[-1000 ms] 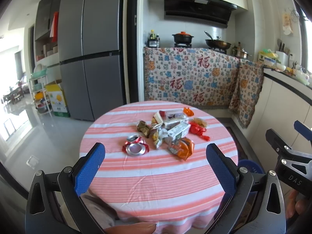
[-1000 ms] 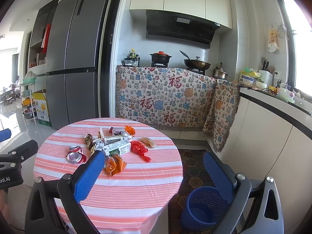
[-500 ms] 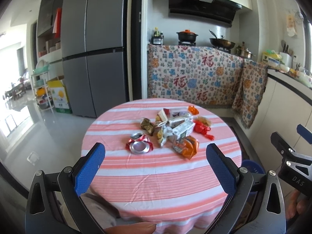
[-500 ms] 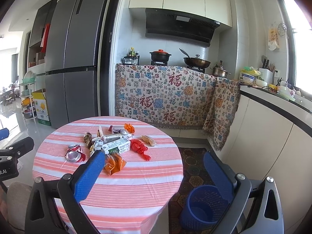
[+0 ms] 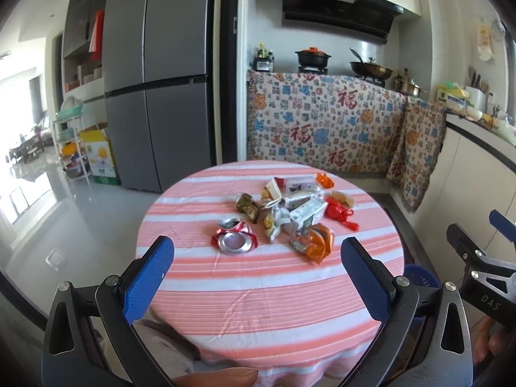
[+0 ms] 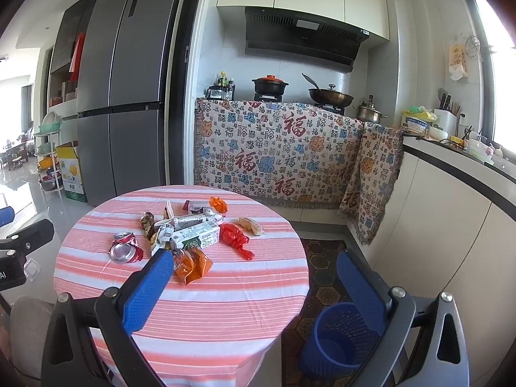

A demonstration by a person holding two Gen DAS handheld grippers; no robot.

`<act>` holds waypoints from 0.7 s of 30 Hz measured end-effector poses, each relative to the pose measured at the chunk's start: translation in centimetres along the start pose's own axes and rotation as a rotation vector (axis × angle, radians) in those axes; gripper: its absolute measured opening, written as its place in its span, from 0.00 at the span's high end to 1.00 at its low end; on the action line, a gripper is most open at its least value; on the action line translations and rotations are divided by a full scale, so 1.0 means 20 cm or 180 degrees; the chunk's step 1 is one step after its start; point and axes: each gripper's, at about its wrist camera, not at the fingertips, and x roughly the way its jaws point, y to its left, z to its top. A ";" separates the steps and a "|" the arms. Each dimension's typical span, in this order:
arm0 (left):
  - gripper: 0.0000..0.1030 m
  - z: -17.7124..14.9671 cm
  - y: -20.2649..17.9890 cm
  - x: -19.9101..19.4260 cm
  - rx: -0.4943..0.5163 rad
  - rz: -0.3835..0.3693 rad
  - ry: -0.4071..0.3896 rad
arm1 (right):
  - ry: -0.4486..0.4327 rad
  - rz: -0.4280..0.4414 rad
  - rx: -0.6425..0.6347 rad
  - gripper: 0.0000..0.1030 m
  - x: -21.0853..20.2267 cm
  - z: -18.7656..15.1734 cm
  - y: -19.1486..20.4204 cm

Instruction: Collect trash

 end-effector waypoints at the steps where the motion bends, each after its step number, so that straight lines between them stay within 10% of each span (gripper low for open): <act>1: 0.00 0.00 0.00 0.00 -0.0001 0.0003 0.0003 | -0.0001 0.0001 0.0000 0.00 0.00 0.00 0.00; 21: 0.00 0.00 0.12 0.06 -0.0042 0.0129 0.0061 | 0.0121 0.0085 -0.0065 0.00 0.08 -0.04 0.05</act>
